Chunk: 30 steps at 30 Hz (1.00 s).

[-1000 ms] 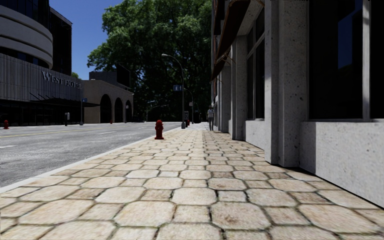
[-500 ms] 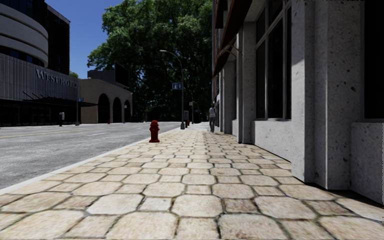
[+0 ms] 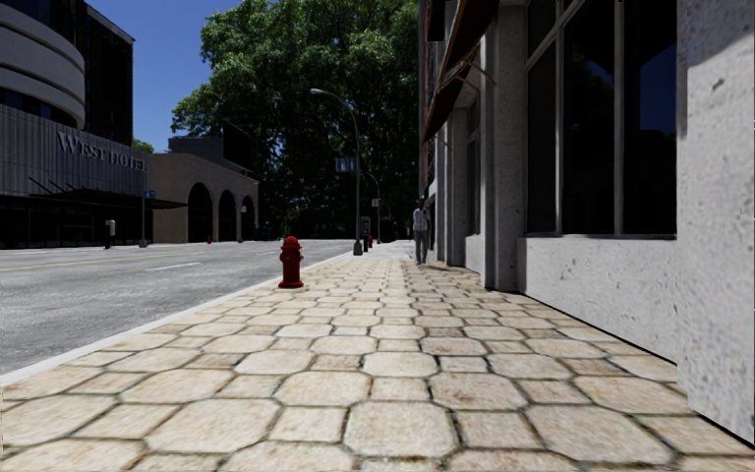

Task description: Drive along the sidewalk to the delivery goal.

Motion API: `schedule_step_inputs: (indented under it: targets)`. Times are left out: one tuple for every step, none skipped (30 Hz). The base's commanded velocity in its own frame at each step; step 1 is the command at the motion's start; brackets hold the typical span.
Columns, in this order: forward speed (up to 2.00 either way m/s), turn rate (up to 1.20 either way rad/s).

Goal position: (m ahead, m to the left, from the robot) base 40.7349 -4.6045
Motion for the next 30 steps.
schedule_step_inputs:
  targets:
    - [2.00, 0.00]
    - [2.00, 0.00]
    - [2.00, 0.00]
    - [2.00, 0.00]
    - [2.00, 0.00]
    - [2.00, 0.00]
    - [2.00, 0.00]
    - [2.00, 0.00]
    - [2.00, 0.00]
    - [2.00, 0.02]
    - [2.00, 0.06]
    - [2.00, 0.06]
    - [2.00, 0.06]
    - [2.00, 0.07]
    - [2.00, 0.07]
    - [2.00, 0.10]
    - [2.00, 0.10]
    - [2.00, 0.15]
    - [2.00, 0.17]
    - [2.00, 0.18]
    - [2.00, 0.13]
    - [2.00, 0.13]
    - [2.00, 0.00]
    - [2.00, 0.00]
    - [2.00, 0.00]
    - [2.00, 0.00]
    - [2.00, 0.00]
    - [2.00, 0.00]
    - [2.00, 0.00]
    - [2.00, 0.00]
